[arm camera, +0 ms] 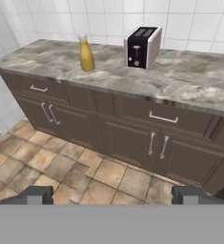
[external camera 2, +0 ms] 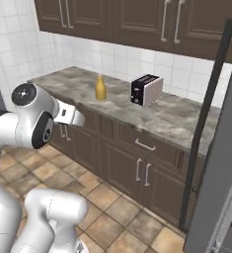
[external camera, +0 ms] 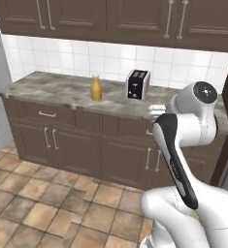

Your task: Move the garlic and radish from the second highest shelf to the top shelf to make space. Then, place the pitcher from the counter on the cleared second highest shelf.

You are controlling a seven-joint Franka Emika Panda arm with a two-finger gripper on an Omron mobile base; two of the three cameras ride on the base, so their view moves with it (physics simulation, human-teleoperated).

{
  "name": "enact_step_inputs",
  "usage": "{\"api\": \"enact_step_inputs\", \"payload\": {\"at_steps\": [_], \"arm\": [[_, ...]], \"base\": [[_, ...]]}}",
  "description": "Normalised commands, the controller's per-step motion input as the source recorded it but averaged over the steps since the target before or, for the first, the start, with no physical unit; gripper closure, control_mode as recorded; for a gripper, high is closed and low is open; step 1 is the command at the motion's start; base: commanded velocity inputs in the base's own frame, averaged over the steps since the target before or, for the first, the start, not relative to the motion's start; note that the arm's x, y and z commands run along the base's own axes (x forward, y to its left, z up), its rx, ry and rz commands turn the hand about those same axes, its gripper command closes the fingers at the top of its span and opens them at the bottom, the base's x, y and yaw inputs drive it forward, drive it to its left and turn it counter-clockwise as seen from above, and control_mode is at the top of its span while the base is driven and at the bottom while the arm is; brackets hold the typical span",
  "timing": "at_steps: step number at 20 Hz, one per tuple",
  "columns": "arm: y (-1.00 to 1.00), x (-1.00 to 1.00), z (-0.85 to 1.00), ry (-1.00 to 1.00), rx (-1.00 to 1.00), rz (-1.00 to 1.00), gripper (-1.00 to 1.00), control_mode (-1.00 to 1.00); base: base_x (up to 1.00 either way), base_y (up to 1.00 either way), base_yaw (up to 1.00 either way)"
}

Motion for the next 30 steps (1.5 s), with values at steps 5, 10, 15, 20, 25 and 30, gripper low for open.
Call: {"api": "enact_step_inputs", "payload": {"at_steps": [5, 10, 15, 20, 25, 30], "arm": [[0.00, 0.00, 0.00, 0.00, 0.00, 0.00, -1.00, 1.00], [0.00, 0.00, 0.00, 0.00, 0.00, 0.00, -1.00, 1.00], [0.00, 0.00, 0.00, 0.00, 0.00, 0.00, -1.00, 1.00], [0.00, 0.00, 0.00, 0.00, 0.00, 0.00, -1.00, 1.00], [0.00, 0.00, 0.00, 0.00, 0.00, 0.00, -1.00, 1.00], [0.00, 0.00, 0.00, 0.00, 0.00, 0.00, -1.00, 1.00]], "base": [[0.85, 0.42, -0.14], [0.88, 0.38, -0.13], [0.87, 0.20, -0.14], [0.75, 0.21, -0.14], [0.45, 0.32, -0.17], [0.38, 0.45, -0.20]]}}
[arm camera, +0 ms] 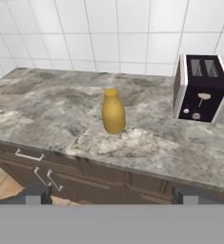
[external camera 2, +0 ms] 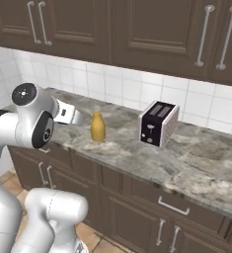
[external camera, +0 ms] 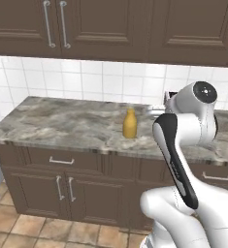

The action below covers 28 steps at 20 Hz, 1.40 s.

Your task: Move the garlic and radish from the second highest shelf to the top shelf to make space. Then, place the pitcher from the counter on the cleared second highest shelf.

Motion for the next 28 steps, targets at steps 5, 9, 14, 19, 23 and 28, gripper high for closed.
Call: {"api": "enact_step_inputs", "payload": {"at_steps": [5, 9, 14, 19, 23, 28], "arm": [[0.00, 0.00, 0.00, 0.00, 0.00, 0.00, -1.00, 1.00], [0.00, 0.00, 0.00, 0.00, 0.00, 0.00, -1.00, 1.00], [0.00, 0.00, 0.00, 0.00, 0.00, 0.00, -1.00, 1.00], [0.00, 0.00, -0.08, -0.03, 0.00, 0.00, -1.00, -1.00], [0.00, 0.11, -0.49, -0.08, -0.01, 0.00, -1.00, -1.00], [0.00, 0.28, -0.37, -0.07, -0.01, 0.00, -1.00, -1.00]], "base": [[0.47, 0.34, -0.22], [0.46, 0.11, -0.17], [0.16, 0.00, -0.04], [0.00, 0.00, 0.00], [0.00, 0.00, 0.00], [0.00, 0.00, 0.00]]}}
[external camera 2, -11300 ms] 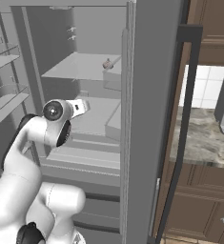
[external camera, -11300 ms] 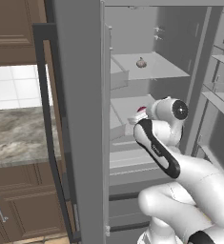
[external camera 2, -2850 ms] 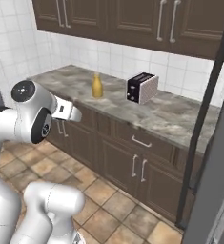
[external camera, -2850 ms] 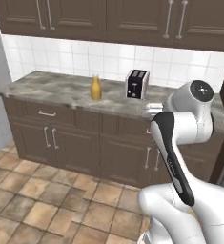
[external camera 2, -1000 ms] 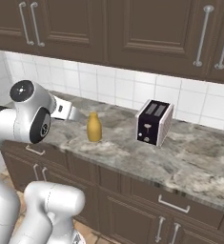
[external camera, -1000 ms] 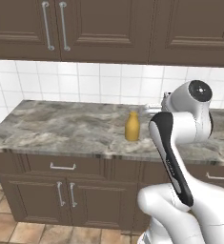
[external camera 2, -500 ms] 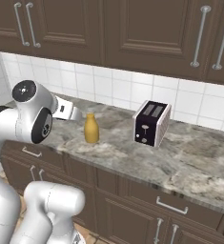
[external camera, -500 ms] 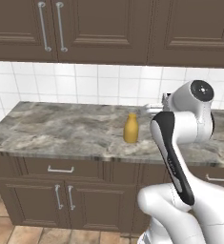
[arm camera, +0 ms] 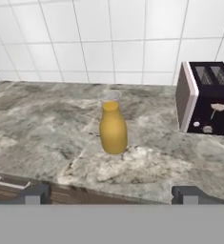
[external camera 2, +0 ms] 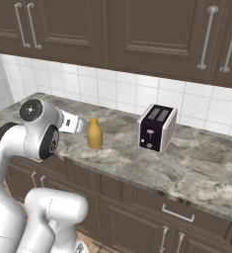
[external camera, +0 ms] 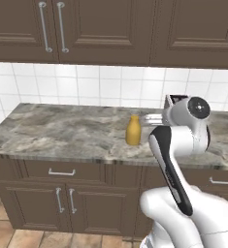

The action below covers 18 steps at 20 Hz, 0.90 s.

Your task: Move the garlic and radish from the second highest shelf to the top shelf to make space. Then, place the pitcher from the counter on the cleared second highest shelf.

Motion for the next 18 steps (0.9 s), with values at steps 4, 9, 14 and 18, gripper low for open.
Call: {"api": "enact_step_inputs", "payload": {"at_steps": [4, 9, 14, 18], "arm": [[0.00, 0.31, -0.10, -0.04, 0.00, 0.00, -1.00, -1.00], [0.00, 0.33, -0.01, 0.03, 0.00, 0.00, -1.00, -1.00], [0.00, 0.42, -0.05, 0.12, -0.01, 0.00, -1.00, -1.00], [0.00, 0.30, -0.21, 0.07, -0.04, 0.00, -1.00, -1.00]], "base": [[0.00, 0.00, 0.00], [0.00, 0.00, 0.00], [0.00, 0.00, 0.00], [0.00, 0.00, 0.00]]}}
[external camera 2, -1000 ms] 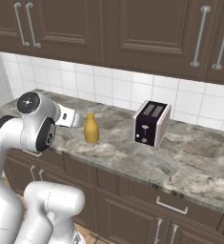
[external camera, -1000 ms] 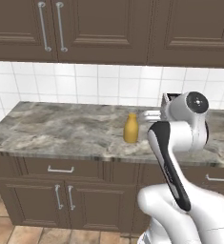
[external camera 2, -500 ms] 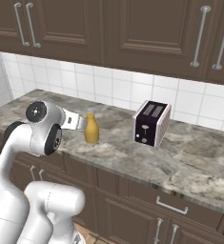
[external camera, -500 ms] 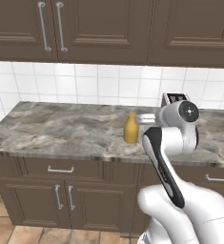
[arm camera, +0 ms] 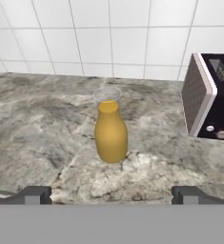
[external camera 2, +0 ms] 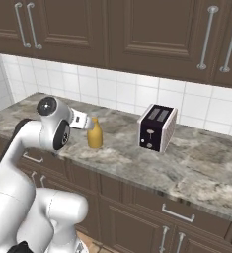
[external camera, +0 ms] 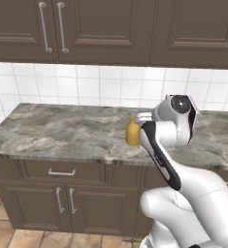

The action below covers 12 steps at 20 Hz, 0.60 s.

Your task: Move the garlic and radish from the second highest shelf to the top shelf to make space. Then, place the pitcher from the counter on the cleared second highest shelf.

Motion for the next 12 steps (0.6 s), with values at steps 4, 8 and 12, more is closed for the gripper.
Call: {"api": "enact_step_inputs", "payload": {"at_steps": [4, 8, 12], "arm": [[0.00, 0.20, -0.22, 0.01, -0.02, 0.00, -1.00, -1.00], [0.00, 0.15, -0.22, 0.00, 0.00, 0.00, -1.00, -1.00], [0.00, 0.16, -0.19, 0.00, 0.00, 0.00, -1.00, -1.00]], "base": [[0.00, 0.00, 0.00], [0.00, 0.00, 0.00], [0.00, 0.00, 0.00]]}}
